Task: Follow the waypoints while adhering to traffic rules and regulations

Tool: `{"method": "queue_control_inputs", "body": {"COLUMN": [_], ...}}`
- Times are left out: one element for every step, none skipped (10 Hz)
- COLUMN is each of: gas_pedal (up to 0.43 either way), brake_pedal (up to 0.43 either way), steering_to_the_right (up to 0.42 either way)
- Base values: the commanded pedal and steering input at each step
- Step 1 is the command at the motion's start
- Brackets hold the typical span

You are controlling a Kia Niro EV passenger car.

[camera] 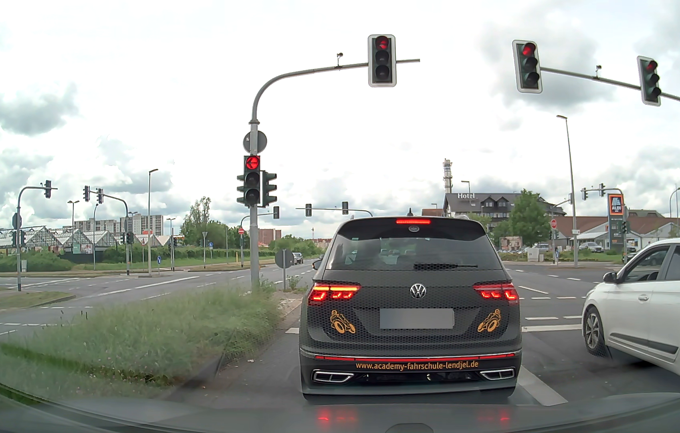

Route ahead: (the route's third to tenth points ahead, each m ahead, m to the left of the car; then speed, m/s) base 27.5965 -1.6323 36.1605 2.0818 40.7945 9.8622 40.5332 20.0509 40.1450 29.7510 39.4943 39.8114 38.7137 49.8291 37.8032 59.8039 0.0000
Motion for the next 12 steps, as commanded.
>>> {"method": "queue_control_inputs", "body": {"gas_pedal": [0.000,0.000,0.000,0.000,0.000,0.000,0.000,0.000,0.000,0.000,0.000,0.000], "brake_pedal": [0.256,0.256,0.256,0.256,0.256,0.256,0.256,0.256,0.256,0.256,0.256,0.256], "steering_to_the_right": [0.006,0.006,0.006,0.006,0.006,0.006,0.006,0.006,0.006,0.006,0.006,0.006]}}
